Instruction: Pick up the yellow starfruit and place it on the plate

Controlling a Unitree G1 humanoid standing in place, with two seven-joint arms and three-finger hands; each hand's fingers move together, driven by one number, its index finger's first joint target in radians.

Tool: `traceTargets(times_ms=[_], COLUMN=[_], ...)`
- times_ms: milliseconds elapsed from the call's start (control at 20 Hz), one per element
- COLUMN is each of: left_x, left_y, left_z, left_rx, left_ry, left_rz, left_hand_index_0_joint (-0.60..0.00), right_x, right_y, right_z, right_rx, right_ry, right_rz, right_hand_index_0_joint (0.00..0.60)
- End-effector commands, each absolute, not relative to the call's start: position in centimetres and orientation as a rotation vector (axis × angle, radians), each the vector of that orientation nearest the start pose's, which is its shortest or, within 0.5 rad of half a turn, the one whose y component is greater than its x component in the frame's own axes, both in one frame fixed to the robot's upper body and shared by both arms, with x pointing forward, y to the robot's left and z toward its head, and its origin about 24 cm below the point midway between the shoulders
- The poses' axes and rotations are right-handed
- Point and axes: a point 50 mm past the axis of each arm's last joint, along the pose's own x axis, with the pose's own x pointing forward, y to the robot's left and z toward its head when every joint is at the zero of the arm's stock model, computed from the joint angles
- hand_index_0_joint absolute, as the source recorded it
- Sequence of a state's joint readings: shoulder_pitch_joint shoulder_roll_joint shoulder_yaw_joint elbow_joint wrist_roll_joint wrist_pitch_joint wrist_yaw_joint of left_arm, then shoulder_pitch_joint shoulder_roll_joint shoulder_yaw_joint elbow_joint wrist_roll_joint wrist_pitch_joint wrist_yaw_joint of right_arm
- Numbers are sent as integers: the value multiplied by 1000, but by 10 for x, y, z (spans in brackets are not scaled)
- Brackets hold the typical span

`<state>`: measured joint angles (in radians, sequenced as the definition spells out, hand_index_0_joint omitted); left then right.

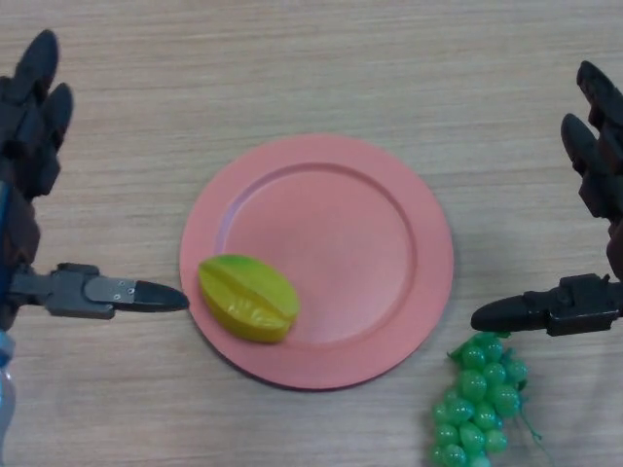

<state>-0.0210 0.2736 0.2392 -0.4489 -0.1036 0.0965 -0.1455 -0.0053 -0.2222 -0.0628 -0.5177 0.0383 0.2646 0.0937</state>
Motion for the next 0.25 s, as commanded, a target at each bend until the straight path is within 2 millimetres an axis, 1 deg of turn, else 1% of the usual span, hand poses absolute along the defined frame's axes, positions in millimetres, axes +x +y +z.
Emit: traceTargets(times_ms=[50,250], left_x=[220,221], left_y=[229,227], left_z=[191,191], left_rx=[316,322], left_ry=[-624,-612], left_rz=[66,62], left_hand_index_0_joint=[0,0], right_x=[227,226], right_y=[-181,-179], right_z=[179,179], right_rx=[-253,-267], right_ry=[-500,-488], right_rz=[69,78], right_hand_index_0_joint=[0,0])
